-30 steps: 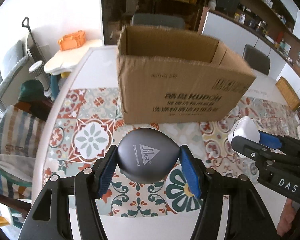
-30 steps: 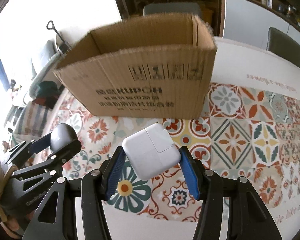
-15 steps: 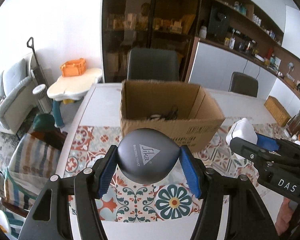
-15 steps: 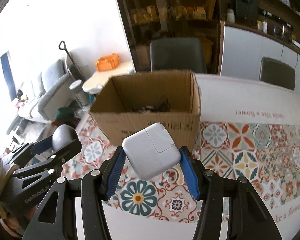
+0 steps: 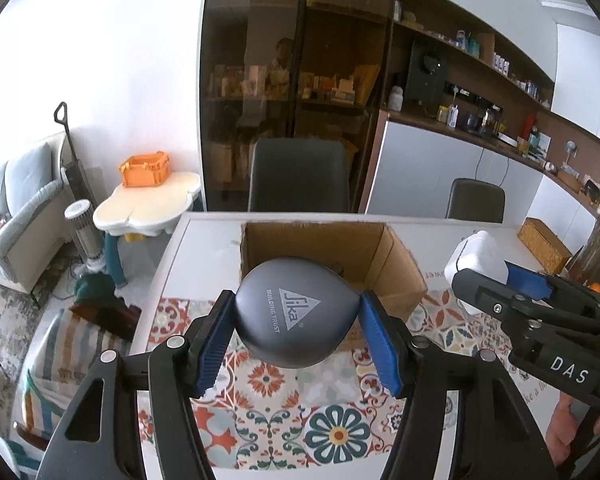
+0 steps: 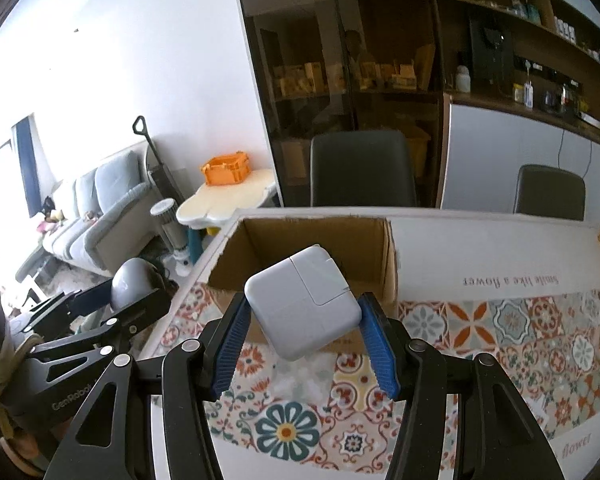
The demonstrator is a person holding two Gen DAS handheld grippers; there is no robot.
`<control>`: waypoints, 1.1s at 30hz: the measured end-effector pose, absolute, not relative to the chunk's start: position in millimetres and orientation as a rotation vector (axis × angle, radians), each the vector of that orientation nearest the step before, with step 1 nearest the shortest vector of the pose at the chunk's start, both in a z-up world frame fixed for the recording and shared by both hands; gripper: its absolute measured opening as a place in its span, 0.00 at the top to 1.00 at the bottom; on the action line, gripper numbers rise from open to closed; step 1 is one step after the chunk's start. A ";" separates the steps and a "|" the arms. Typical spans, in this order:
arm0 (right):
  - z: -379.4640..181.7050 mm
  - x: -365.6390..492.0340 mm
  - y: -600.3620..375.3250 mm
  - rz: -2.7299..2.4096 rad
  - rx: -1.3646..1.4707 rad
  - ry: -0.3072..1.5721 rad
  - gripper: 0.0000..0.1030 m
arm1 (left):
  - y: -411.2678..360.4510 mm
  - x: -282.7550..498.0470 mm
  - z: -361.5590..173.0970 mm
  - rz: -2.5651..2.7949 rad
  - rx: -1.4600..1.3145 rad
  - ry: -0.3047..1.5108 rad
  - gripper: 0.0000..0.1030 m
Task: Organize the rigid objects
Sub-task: 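Carry the grey device and white adapter over the box, then lower both items into the box, open both tools and withdraw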
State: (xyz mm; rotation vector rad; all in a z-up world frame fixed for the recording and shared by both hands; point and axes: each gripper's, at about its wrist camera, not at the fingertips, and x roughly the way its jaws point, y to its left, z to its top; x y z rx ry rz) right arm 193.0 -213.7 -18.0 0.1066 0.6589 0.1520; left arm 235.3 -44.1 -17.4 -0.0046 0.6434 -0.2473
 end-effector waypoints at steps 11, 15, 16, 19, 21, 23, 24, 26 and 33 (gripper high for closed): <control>0.5 221.7 -215.0 0.149 0.092 0.610 0.46 | -44.4 263.0 2.0 -0.256 -0.025 0.614 0.40; 2.1 237.7 -217.4 0.149 0.103 0.627 0.46 | -43.1 275.8 4.6 -0.251 -0.024 0.615 0.40; 1.9 241.9 -218.0 0.150 0.106 0.631 0.46 | -43.1 279.3 4.9 -0.251 -0.023 0.616 0.40; 1.6 254.0 -219.3 0.148 0.107 0.640 0.46 | -45.1 290.5 4.7 -0.247 -0.013 0.623 0.40; 2.3 261.7 -218.6 0.151 0.100 0.643 0.46 | -45.9 297.2 3.1 -0.243 -0.003 0.627 0.40; 2.3 269.6 -217.3 0.148 0.088 0.652 0.46 | -47.5 304.5 0.8 -0.239 0.003 0.635 0.40; 2.5 272.7 -216.8 0.145 0.082 0.654 0.46 | -48.3 309.6 -0.6 -0.238 0.005 0.643 0.40; 1.8 281.0 -214.7 0.136 0.065 0.664 0.46 | -49.5 316.8 -2.5 -0.239 0.008 0.654 0.40; -9.7 311.2 -218.0 0.126 0.071 0.735 0.46 | -58.8 343.8 -12.8 -0.234 0.041 0.701 0.40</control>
